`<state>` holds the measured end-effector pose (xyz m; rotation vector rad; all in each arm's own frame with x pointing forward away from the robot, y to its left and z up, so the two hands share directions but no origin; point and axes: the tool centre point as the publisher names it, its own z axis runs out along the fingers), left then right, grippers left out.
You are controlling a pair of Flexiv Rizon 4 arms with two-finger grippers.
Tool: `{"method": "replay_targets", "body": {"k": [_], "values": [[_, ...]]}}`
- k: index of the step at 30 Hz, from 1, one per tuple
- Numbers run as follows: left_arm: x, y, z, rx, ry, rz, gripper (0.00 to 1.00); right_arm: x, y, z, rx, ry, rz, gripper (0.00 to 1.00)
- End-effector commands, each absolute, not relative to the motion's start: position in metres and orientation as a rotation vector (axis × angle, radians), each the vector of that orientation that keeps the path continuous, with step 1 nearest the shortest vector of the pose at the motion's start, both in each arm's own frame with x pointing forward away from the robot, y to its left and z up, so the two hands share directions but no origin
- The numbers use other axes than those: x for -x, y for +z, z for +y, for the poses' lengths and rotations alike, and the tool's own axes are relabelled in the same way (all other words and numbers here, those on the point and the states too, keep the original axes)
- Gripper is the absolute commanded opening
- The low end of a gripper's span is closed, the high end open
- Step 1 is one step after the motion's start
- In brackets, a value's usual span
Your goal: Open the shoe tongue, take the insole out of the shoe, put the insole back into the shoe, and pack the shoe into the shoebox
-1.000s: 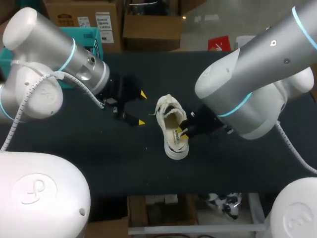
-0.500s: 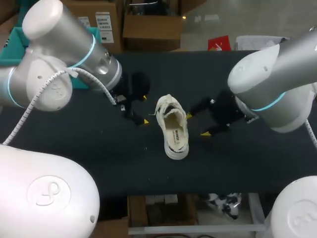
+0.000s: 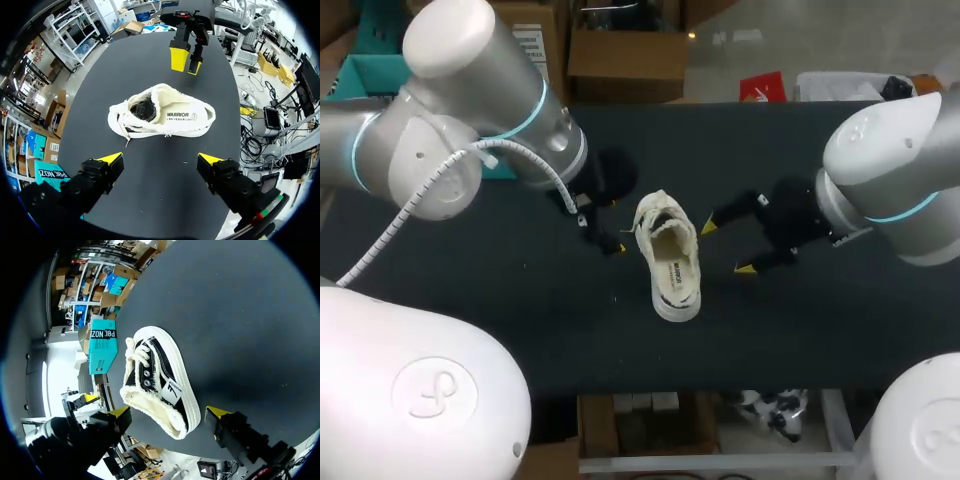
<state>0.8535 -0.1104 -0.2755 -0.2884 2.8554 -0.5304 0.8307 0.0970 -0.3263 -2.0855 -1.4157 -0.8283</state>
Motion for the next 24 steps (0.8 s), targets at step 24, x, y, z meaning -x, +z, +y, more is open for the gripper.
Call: {"method": "replay_targets", "body": {"k": [24], "values": [[-0.843, -0.295, -0.115, 0.769, -0.352, 2.885, 1.0, -0.845, -0.297, 0.076, 1.837, -0.731, -1.91, 1.0]]}}
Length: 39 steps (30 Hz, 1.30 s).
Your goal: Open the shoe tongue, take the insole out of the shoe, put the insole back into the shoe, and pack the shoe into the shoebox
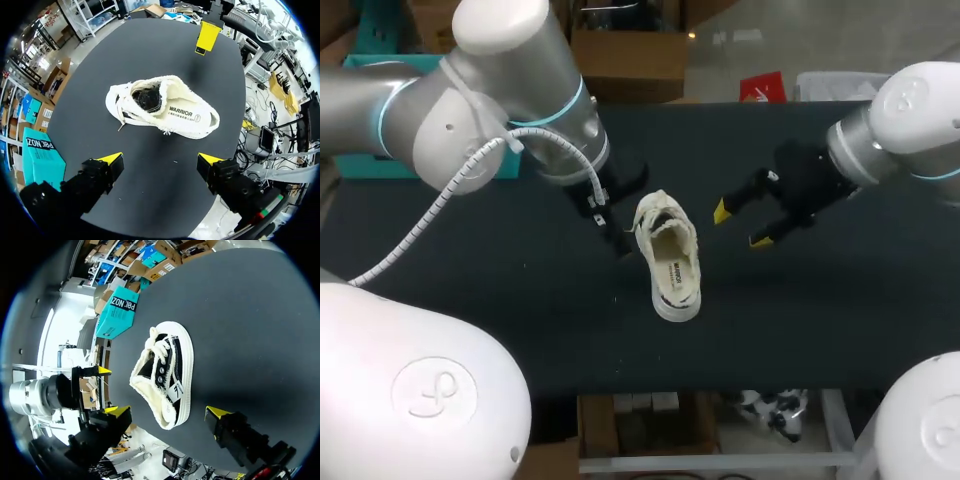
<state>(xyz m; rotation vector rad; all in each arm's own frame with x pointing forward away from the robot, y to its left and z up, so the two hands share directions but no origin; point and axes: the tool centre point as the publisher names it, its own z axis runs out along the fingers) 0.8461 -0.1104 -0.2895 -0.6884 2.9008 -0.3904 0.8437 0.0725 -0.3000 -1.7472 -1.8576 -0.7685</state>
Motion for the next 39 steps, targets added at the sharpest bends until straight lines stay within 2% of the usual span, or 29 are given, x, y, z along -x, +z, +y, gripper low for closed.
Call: {"method": "replay_targets", "body": {"k": [1, 9, 22, 31, 35, 39], "values": [[-0.842, -0.297, -0.114, 0.795, -0.357, 2.892, 1.0, -0.842, -0.294, 0.078, 1.875, -0.74, -1.939, 1.0], [-0.846, -0.309, -0.105, 0.989, -0.322, 2.9, 1.0, -0.821, -0.287, 0.089, 2.186, -0.788, -2.033, 1.0], [-0.845, -0.309, -0.106, 1.029, -0.333, 2.89, 1.0, -0.821, -0.287, 0.089, 2.186, -0.788, -2.033, 1.0], [-0.832, -0.312, -0.114, 1.098, -0.275, 2.902, 1.0, -0.856, -0.274, 0.075, 2.046, -0.718, -2.162, 1.0], [-0.83, -0.311, -0.118, 1.198, -0.2, 2.854, 1.0, -0.862, -0.271, 0.068, 1.843, -0.749, -2.264, 1.0], [-0.83, -0.311, -0.118, 1.198, -0.2, 2.854, 1.0, -0.862, -0.271, 0.068, 1.843, -0.749, -2.264, 1.0]]}}
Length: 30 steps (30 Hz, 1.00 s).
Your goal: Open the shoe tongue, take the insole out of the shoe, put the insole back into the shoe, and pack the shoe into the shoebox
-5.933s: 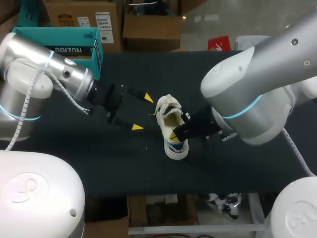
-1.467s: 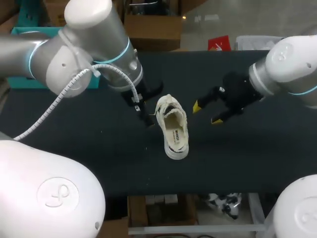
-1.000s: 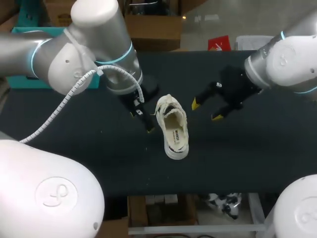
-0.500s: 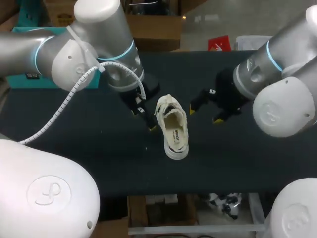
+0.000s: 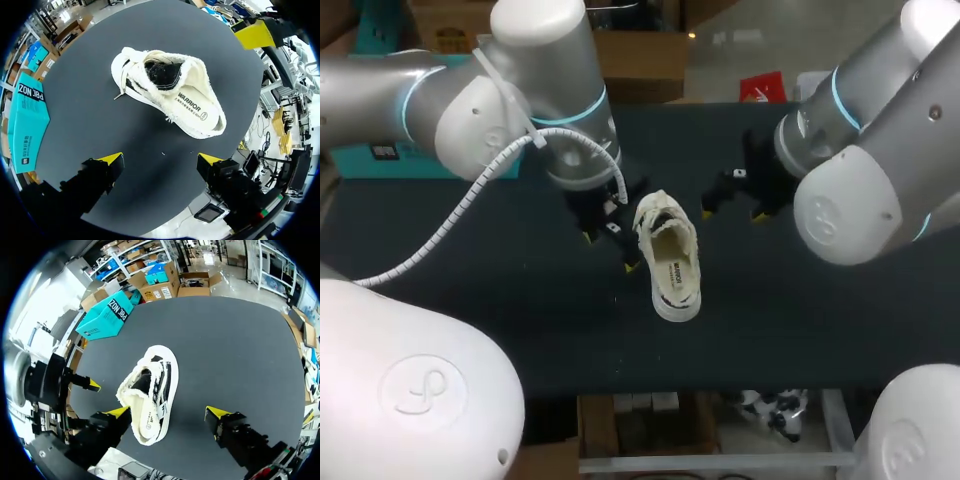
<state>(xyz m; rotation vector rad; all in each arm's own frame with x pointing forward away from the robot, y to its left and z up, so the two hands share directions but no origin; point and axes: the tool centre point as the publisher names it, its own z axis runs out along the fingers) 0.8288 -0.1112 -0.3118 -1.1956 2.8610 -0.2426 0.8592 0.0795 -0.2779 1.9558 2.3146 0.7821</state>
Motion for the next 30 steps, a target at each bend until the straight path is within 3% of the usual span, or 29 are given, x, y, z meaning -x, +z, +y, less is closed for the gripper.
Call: {"method": "replay_targets", "body": {"k": [1, 7, 19, 30], "values": [[-0.83, -0.311, -0.118, 1.198, -0.2, 2.854, 1.0, -0.862, -0.271, 0.068, -1.999, 0.813, 2.456, 1.0], [-0.83, -0.312, -0.119, 1.233, -0.216, 2.841, 1.0, -0.862, -0.271, 0.068, -1.999, 0.813, 2.456, 1.0], [-0.827, -0.334, -0.139, 1.564, -0.225, 2.643, 1.0, -0.887, -0.266, 0.033, -1.451, 0.57, 3.02, 1.0], [-0.851, -0.345, -0.161, 1.842, -0.218, 2.433, 1.0, -0.887, -0.266, 0.033, -1.451, 0.57, 3.02, 1.0]]}}
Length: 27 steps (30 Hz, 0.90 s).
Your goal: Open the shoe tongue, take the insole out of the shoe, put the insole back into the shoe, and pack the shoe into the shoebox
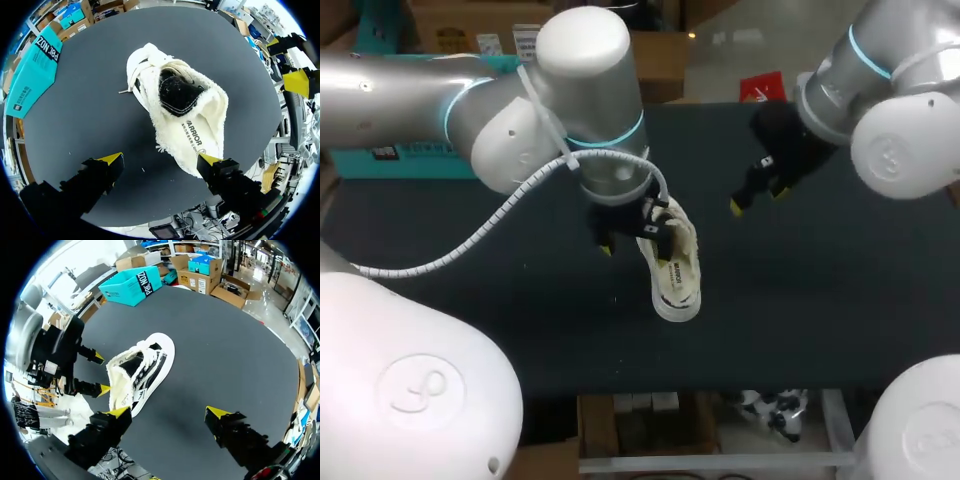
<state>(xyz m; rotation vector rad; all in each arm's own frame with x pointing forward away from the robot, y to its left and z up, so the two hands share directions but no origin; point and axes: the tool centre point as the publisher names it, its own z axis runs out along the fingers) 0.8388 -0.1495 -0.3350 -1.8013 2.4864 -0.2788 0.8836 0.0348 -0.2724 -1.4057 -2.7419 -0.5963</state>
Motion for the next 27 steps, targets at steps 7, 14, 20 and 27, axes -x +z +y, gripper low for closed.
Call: {"method": "replay_targets", "body": {"k": [7, 14, 20, 27], "values": [[-0.865, -0.351, -0.166, 1.896, -0.235, 2.362, 1.0, -0.889, -0.268, 0.029, 1.204, -0.487, -2.593, 1.0], [-0.874, -0.36, -0.167, 1.931, -0.258, 2.355, 0.49, -0.888, -0.267, 0.01, 1.099, -0.522, -2.719, 1.0], [-0.876, -0.364, -0.167, 1.951, -0.254, 2.316, 0.12, -0.889, -0.268, -0.009, 0.951, -0.587, -2.792, 1.0], [-0.88, -0.365, -0.167, 1.972, -0.269, 2.283, 0.0, -0.895, -0.268, -0.02, 0.785, -0.564, -2.864, 1.0]]}}
